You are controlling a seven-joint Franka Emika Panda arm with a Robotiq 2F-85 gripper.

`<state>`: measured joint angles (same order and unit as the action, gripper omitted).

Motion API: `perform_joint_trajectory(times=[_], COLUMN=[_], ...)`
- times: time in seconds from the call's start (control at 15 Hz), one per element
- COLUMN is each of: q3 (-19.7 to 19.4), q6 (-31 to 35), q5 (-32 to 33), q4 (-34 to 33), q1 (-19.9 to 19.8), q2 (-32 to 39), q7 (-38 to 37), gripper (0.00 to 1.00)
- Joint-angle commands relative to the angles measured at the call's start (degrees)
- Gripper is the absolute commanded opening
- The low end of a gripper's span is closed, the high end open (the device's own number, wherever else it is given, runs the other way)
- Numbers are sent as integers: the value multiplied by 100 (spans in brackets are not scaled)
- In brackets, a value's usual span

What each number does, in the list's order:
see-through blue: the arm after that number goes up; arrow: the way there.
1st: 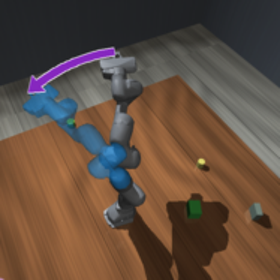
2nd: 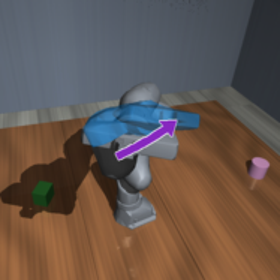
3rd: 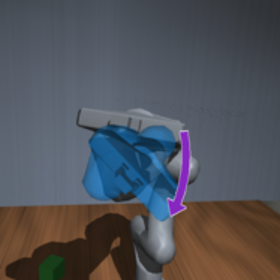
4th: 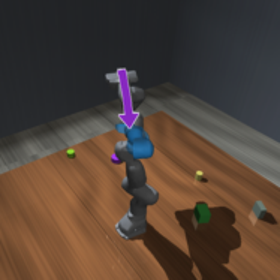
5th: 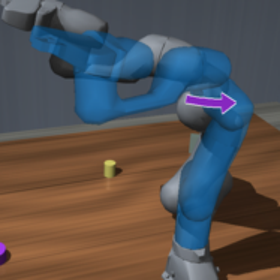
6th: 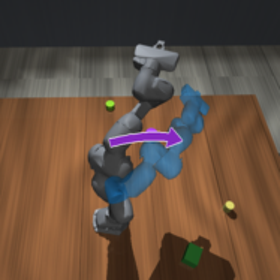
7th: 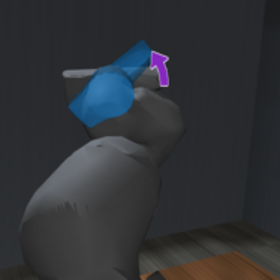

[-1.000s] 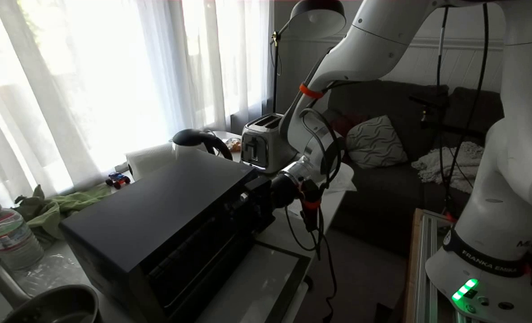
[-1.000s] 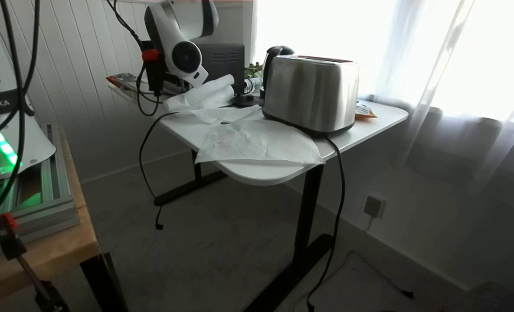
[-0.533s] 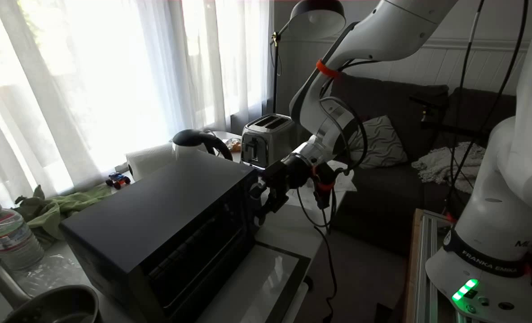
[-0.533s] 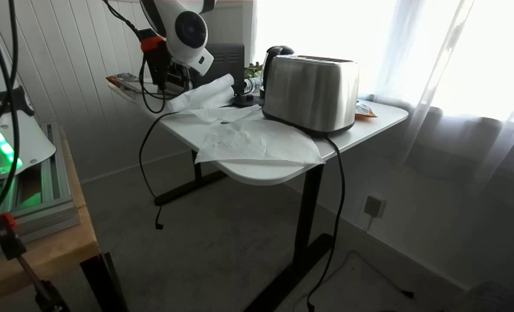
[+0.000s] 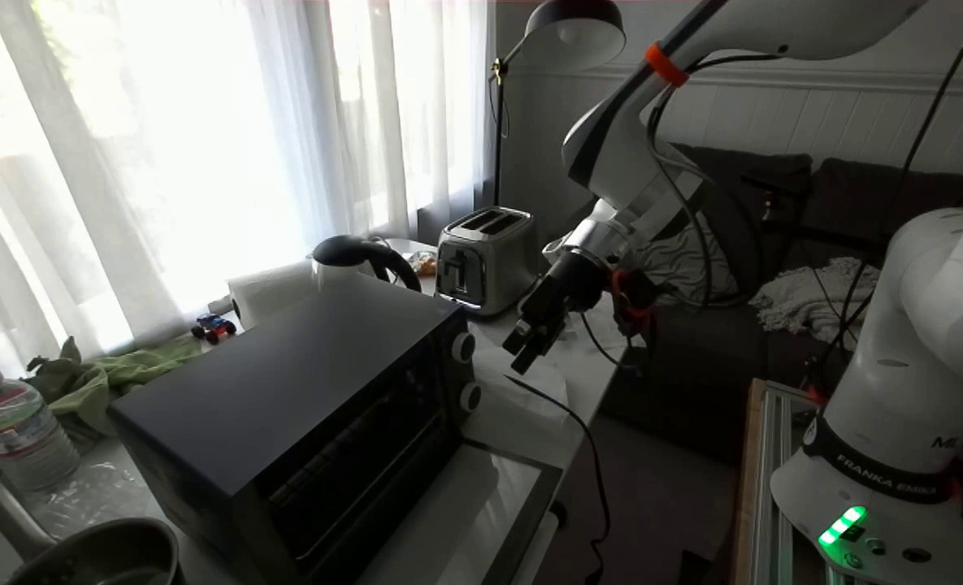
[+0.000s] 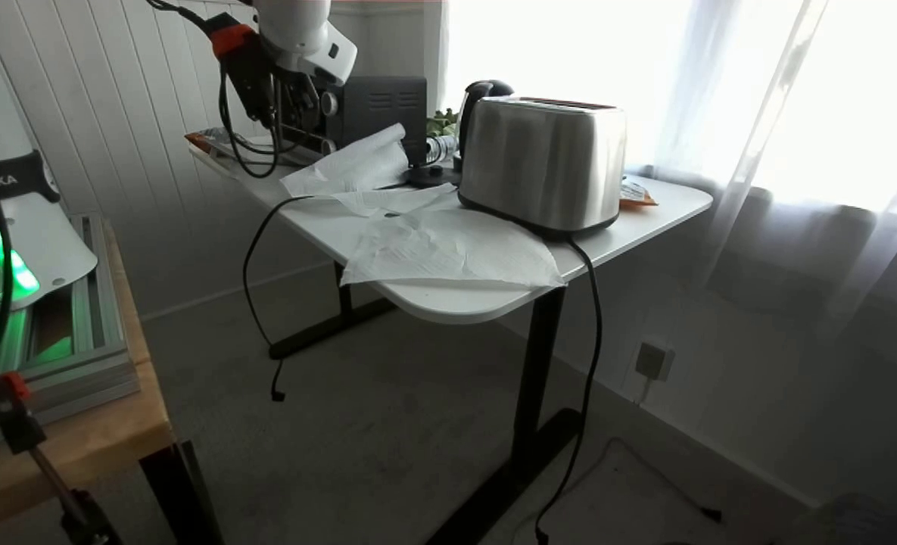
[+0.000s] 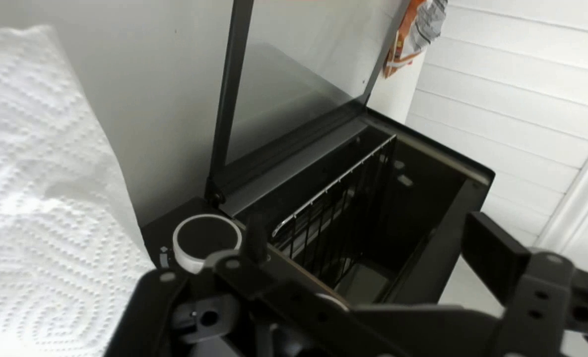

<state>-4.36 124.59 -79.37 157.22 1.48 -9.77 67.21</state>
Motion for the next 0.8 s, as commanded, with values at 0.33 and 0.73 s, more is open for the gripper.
perform_joint_trajectory(times=[0.33, 0.73], q3=[501, 1115], q6=[212, -341], q5=[2145, 3631], q4=[30, 23], q1=[-185, -533], q2=[-1601, -2740], q7=[-1873, -3242], gripper=[100, 100])
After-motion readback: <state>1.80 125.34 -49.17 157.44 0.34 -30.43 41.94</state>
